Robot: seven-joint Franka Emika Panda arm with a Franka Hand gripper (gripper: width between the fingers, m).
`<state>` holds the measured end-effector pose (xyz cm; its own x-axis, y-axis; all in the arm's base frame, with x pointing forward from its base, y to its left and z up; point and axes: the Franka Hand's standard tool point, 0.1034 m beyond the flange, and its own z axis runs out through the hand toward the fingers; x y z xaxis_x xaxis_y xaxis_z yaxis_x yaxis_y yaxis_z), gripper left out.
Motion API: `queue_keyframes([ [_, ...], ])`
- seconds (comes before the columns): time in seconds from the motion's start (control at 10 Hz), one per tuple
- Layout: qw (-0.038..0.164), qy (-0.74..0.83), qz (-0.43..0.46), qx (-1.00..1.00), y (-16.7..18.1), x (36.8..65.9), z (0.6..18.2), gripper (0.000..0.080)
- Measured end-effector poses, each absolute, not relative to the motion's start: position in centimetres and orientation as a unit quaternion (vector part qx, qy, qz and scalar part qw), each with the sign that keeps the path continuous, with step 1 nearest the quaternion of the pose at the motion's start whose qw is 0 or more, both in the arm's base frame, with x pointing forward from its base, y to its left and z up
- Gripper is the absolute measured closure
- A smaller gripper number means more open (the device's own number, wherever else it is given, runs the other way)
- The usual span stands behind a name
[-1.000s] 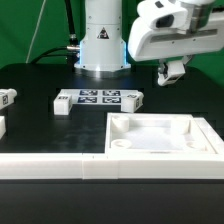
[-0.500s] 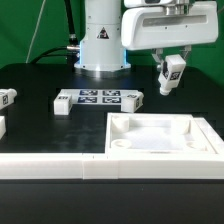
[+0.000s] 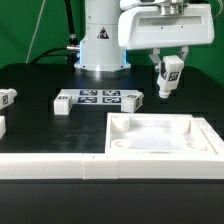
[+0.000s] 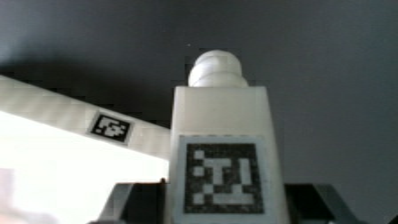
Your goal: Assemble one leg
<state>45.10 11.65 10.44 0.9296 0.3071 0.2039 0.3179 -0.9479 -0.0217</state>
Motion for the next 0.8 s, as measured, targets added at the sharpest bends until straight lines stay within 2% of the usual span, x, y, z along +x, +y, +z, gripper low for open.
queue_keyframes([
  [0.1,0.031,-0.155,-0.106,-0.982,12.2,47.4,11.3,0.0508],
  [0.4,0.042,-0.138,-0.122,-0.982,12.8,53.3,12.1,0.0508],
  [0.5,0.041,-0.144,-0.132,-0.980,12.7,54.3,12.1,0.0508],
  [0.8,0.041,-0.145,-0.129,-0.980,12.7,54.0,11.9,0.0508],
])
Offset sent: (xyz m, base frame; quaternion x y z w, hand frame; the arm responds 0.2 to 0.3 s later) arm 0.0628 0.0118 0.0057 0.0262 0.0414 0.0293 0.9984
